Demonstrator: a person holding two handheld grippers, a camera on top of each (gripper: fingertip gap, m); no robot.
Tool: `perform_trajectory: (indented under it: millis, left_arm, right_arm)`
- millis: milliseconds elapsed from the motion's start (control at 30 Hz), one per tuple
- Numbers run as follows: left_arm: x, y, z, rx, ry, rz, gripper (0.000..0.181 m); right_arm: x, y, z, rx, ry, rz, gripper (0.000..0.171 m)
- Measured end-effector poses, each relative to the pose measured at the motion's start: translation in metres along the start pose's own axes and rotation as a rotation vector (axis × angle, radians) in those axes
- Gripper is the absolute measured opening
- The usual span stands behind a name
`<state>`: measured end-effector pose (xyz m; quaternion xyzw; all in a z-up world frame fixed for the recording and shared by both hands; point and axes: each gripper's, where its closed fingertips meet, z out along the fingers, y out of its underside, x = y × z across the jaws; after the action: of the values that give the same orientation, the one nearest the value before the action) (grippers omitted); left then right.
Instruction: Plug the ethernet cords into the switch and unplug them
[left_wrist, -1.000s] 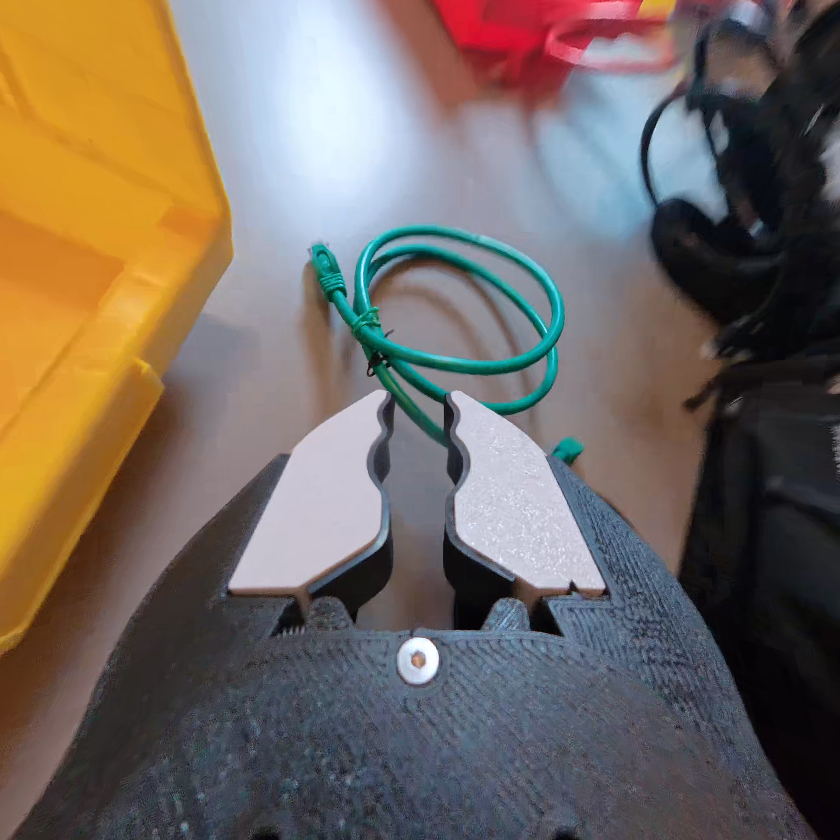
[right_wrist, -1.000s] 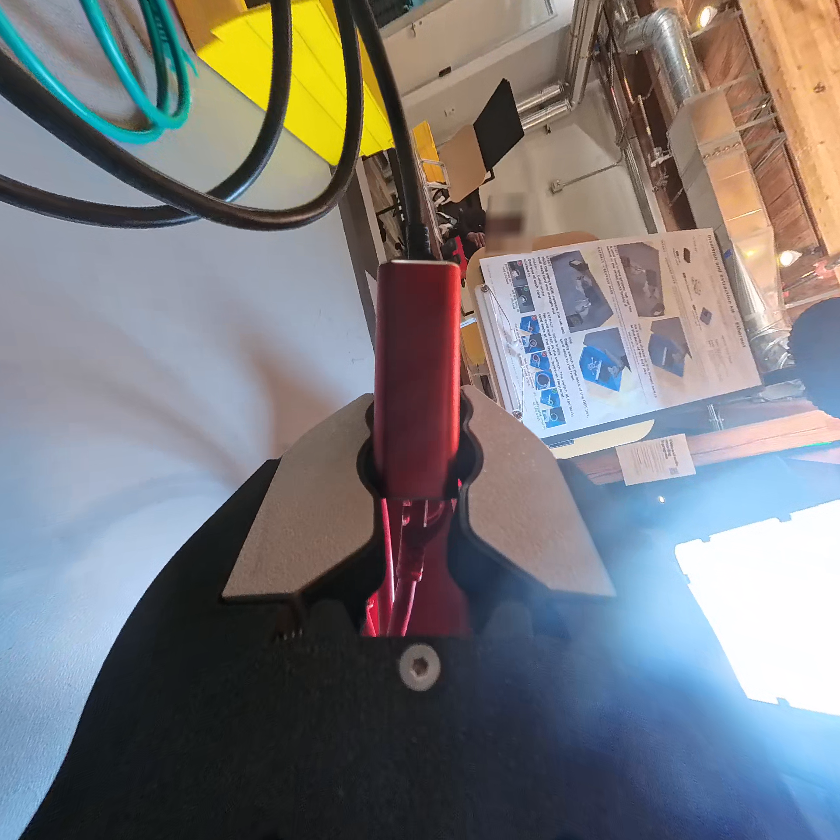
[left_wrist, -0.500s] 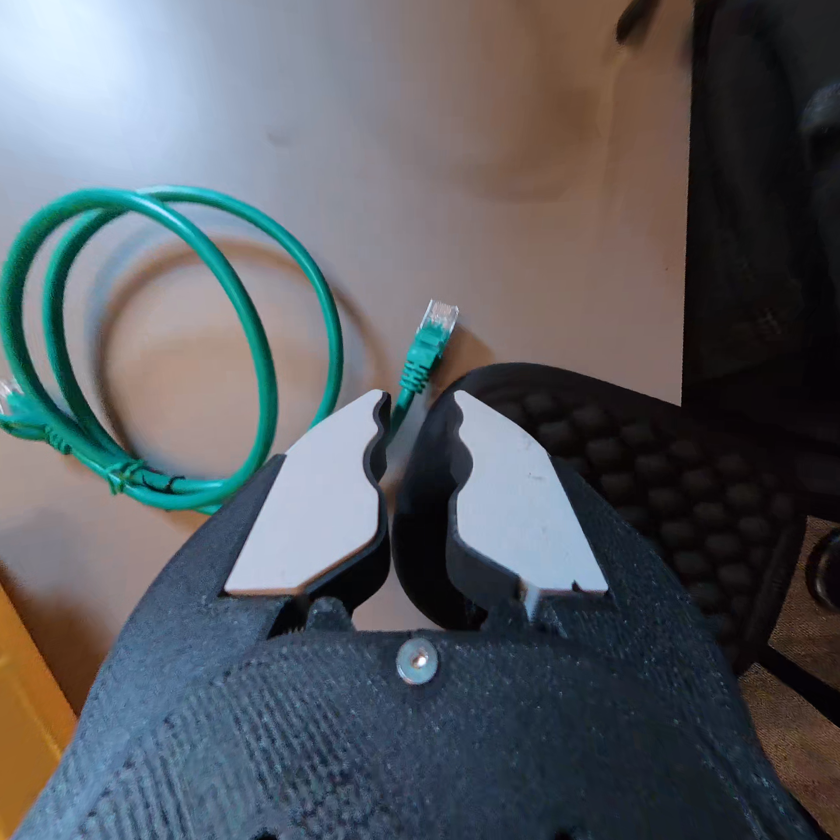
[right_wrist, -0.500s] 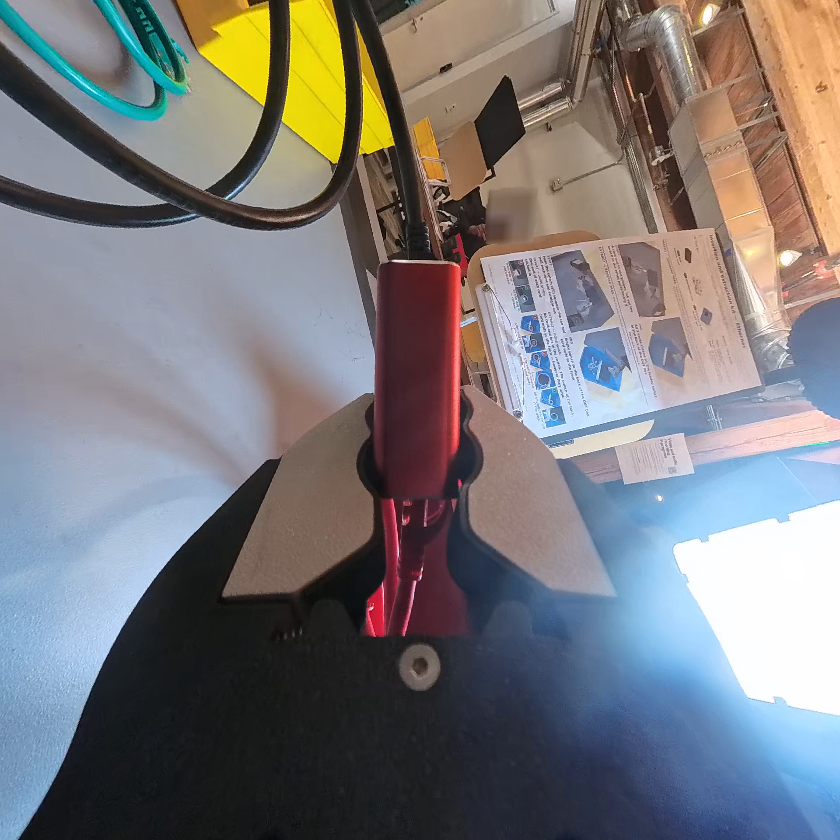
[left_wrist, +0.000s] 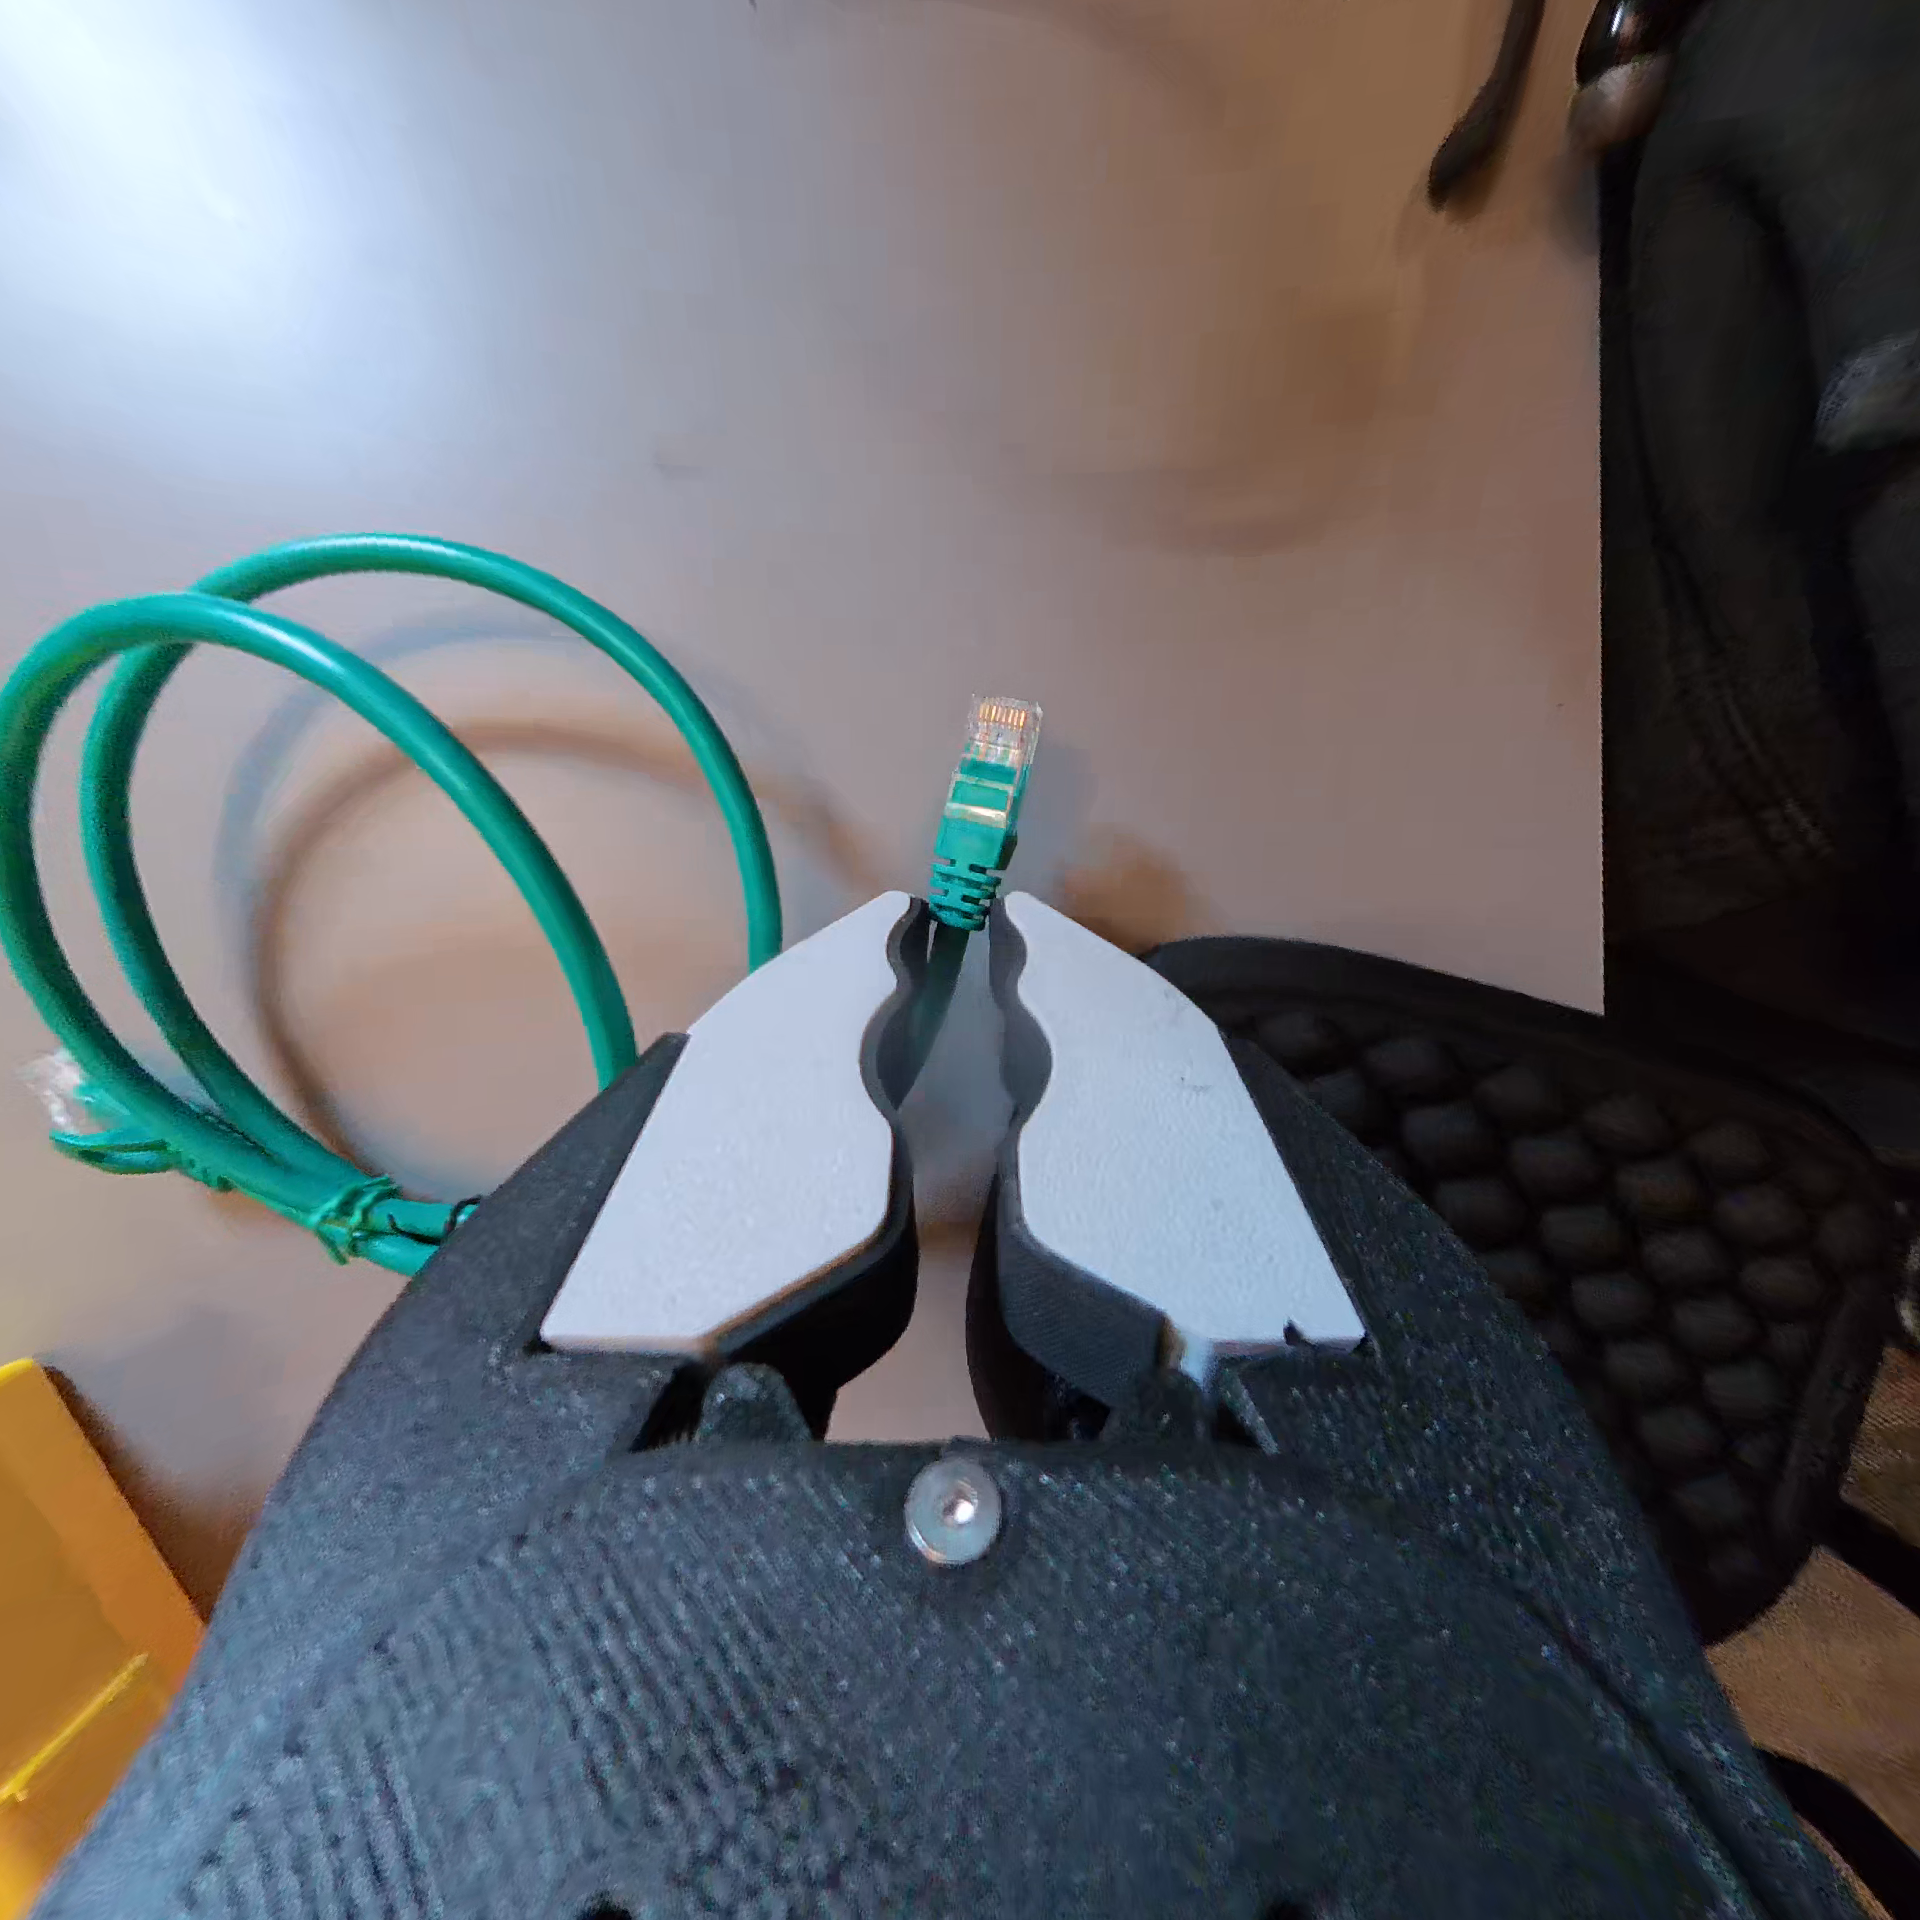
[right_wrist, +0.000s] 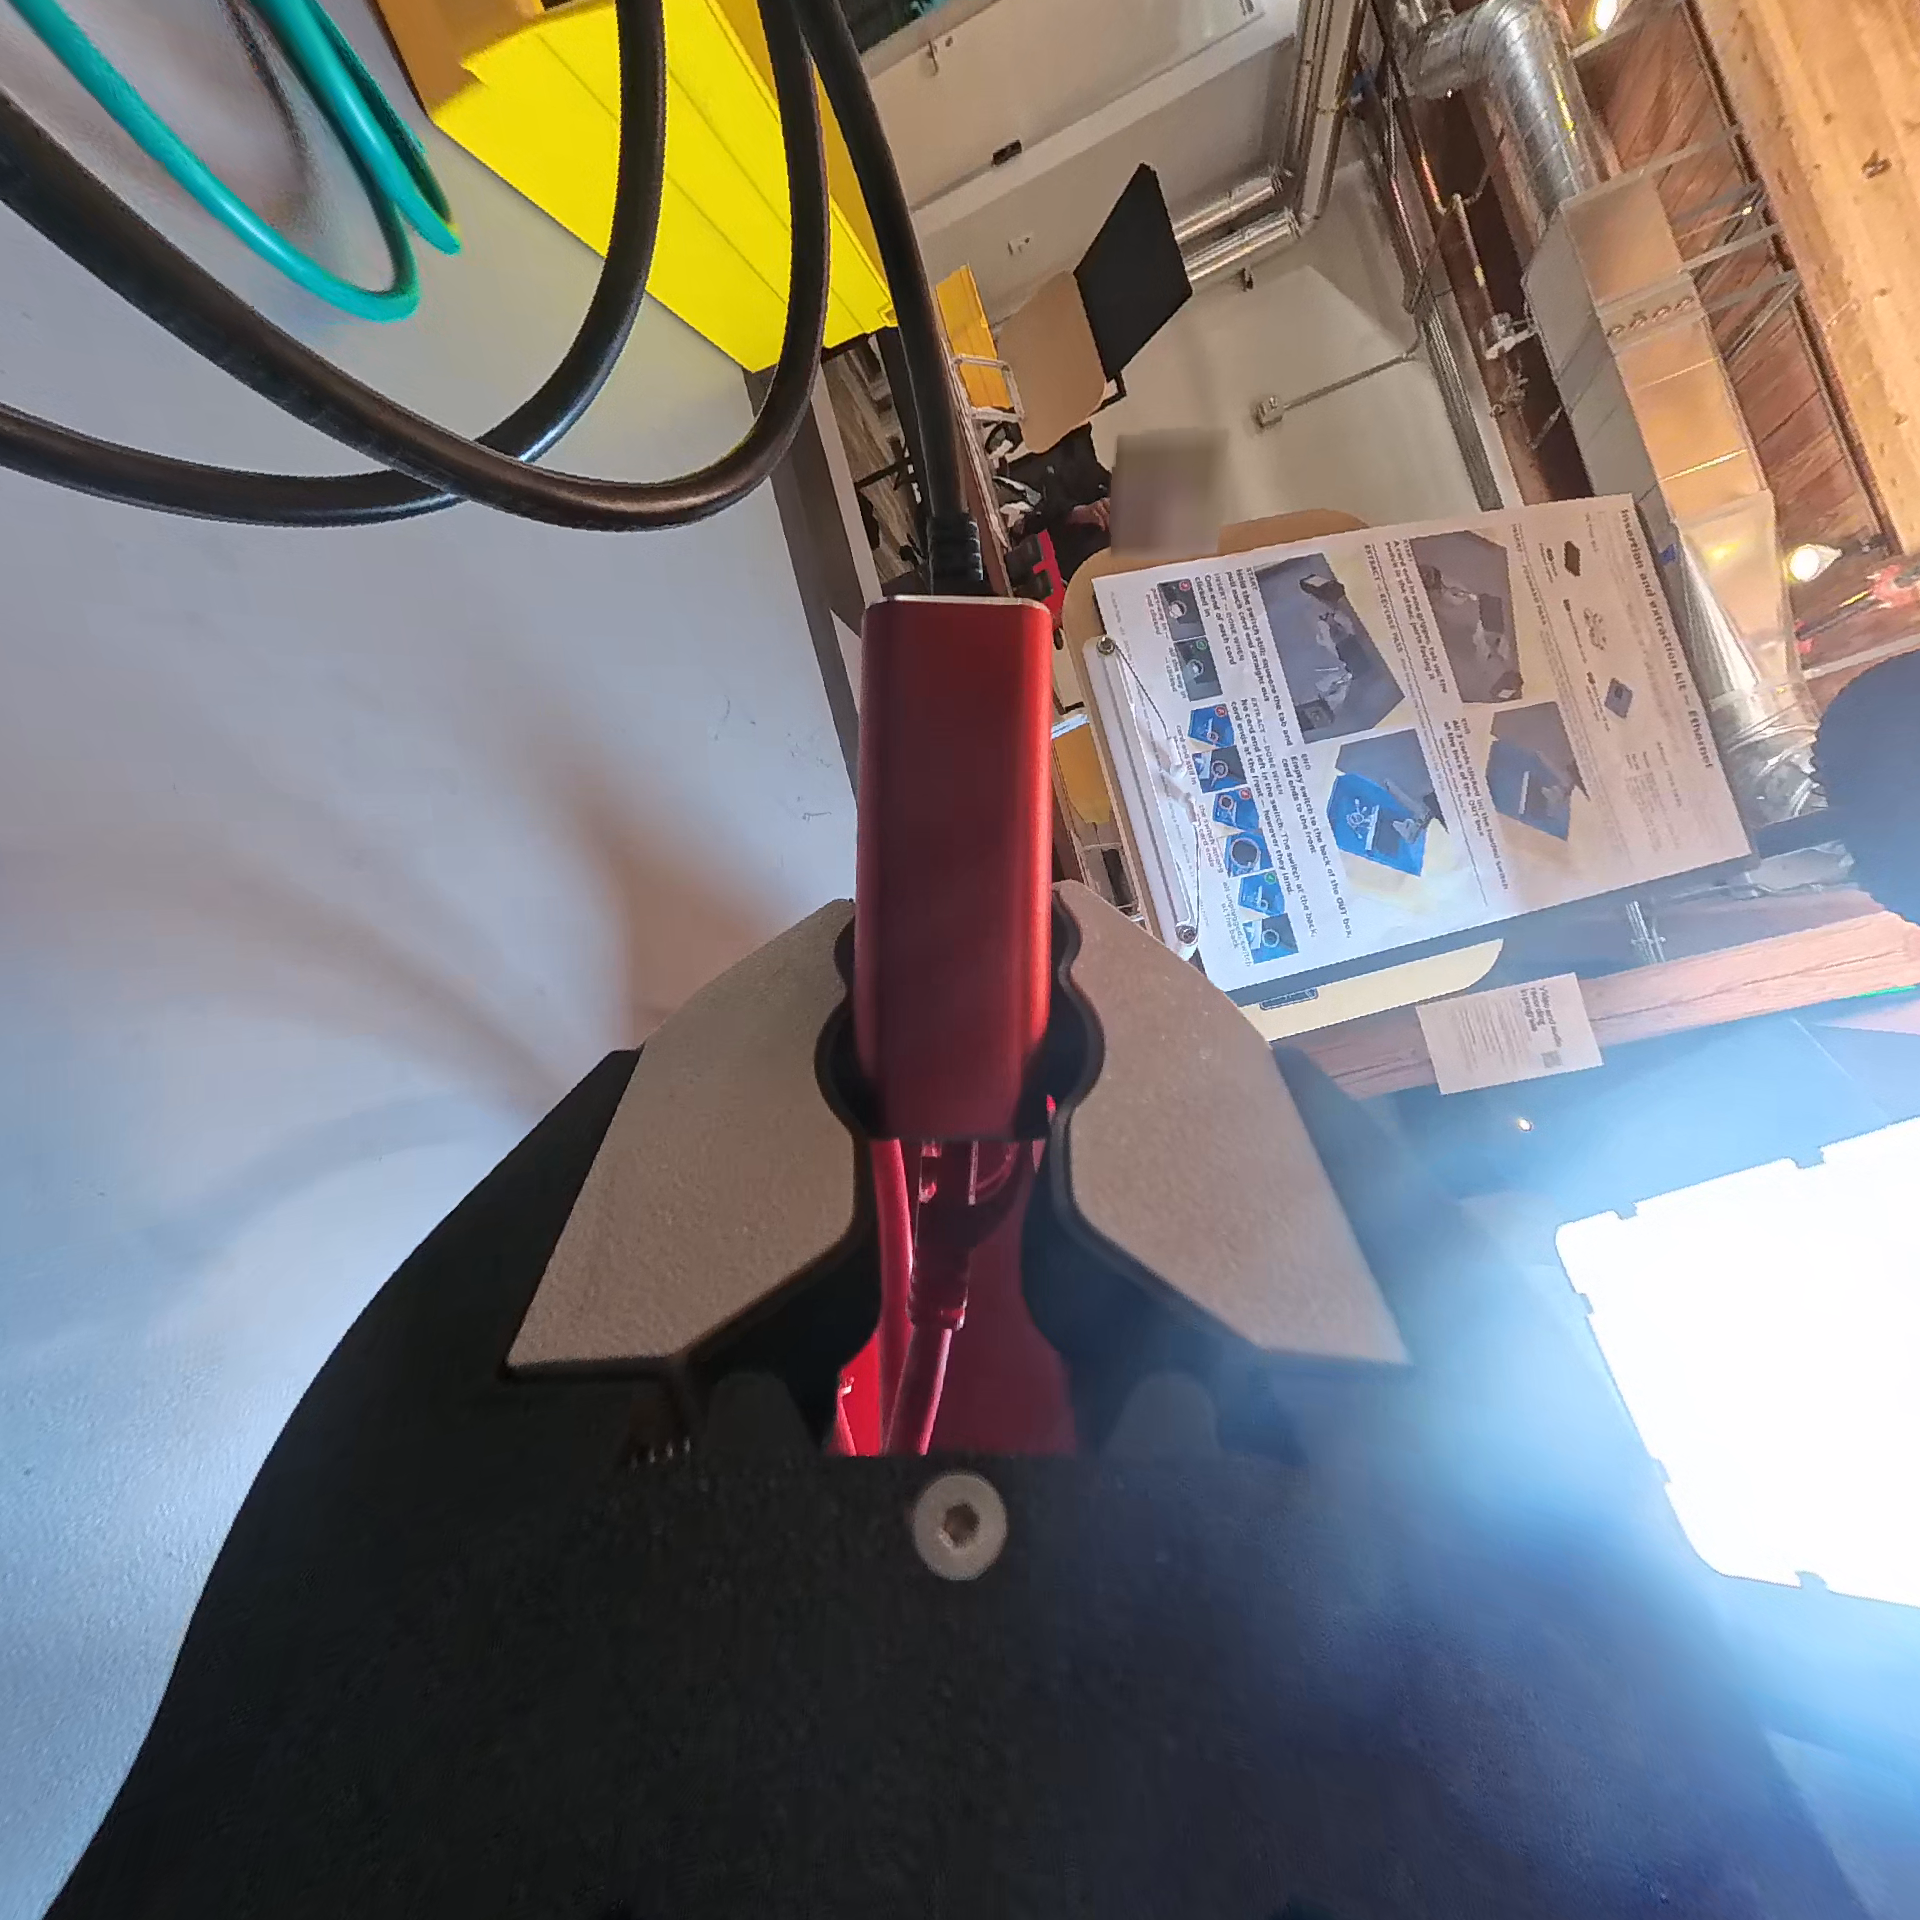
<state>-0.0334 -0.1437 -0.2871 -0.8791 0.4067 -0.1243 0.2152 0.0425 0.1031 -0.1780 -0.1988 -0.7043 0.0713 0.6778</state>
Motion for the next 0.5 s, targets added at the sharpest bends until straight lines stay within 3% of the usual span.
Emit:
perform_trajectory:
  millis: [233, 333, 400, 500]
  left_arm:
    - [0.039, -0.040, 0.007, 0.128, 0.106, 0.133, 0.014]
    - [0.049, -0.074, -0.025, 0.346, 0.174, 0.099, 0.018]
    - [0.017, -0.076, -0.044, 0.398, 0.048, -0.027, 0.014]
    - [-0.062, -0.025, -0.047, 0.251, -0.265, -0.412, 0.014]
  right_arm:
    - [0.000, 0.001, 0.000, -0.007, 0.003, -0.002, 0.029]
    - [0.001, 0.002, 0.000, -0.010, 0.006, 0.000, 0.029]
    - [0.001, 0.002, 0.000, -0.010, 0.006, 0.002, 0.029]
    - [0.001, 0.002, 0.000, -0.007, 0.003, 0.005, 0.029]
